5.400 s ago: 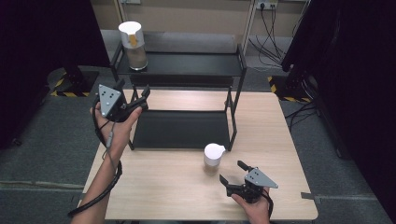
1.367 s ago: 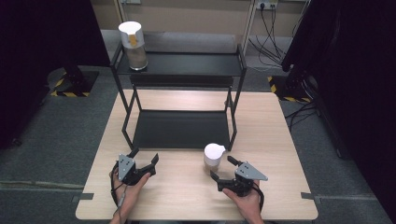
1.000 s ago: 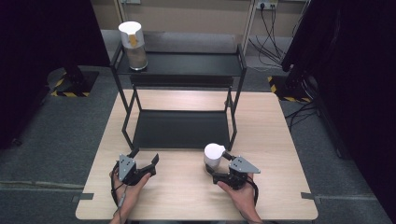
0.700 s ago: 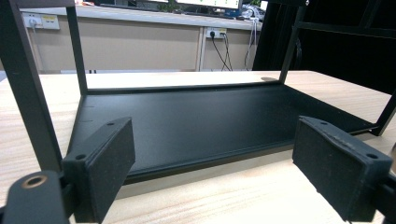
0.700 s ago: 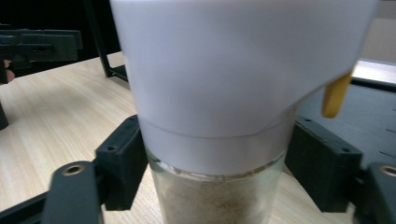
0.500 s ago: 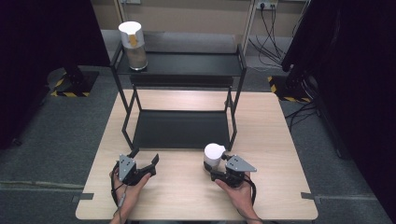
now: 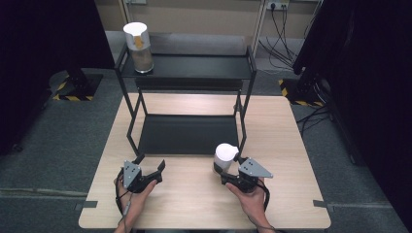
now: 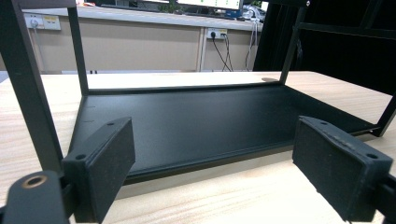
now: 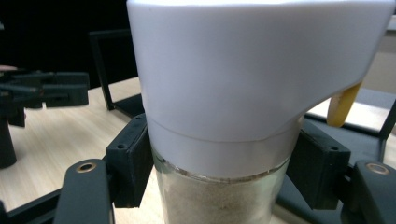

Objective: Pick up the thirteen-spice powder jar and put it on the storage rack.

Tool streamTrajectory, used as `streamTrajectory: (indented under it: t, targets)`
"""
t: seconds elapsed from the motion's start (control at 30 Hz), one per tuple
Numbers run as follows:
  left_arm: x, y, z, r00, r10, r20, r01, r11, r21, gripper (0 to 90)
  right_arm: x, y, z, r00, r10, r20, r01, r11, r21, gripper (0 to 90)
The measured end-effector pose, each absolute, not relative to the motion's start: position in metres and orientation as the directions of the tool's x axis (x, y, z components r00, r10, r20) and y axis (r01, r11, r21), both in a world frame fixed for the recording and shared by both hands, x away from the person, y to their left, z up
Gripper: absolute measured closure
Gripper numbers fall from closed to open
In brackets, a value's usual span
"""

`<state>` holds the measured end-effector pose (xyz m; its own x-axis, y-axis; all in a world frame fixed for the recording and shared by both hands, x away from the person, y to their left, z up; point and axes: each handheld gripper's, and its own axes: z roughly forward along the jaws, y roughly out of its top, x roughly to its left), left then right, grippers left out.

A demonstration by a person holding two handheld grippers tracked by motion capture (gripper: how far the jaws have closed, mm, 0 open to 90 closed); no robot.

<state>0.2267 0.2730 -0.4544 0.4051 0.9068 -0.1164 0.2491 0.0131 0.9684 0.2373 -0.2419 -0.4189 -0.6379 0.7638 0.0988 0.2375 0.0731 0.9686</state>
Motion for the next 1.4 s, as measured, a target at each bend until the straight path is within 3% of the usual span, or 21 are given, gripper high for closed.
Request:
streamTrajectory:
  t: [1.4]
  targets:
    - [0.227, 0.273, -0.454, 0.405, 0.907, -0.114, 0.248, 0.011, 0.969, 12.5, 0.27, -0.247, -0.336, -0.579, 0.814, 0.052, 0.087, -0.002, 0.996, 31.1]
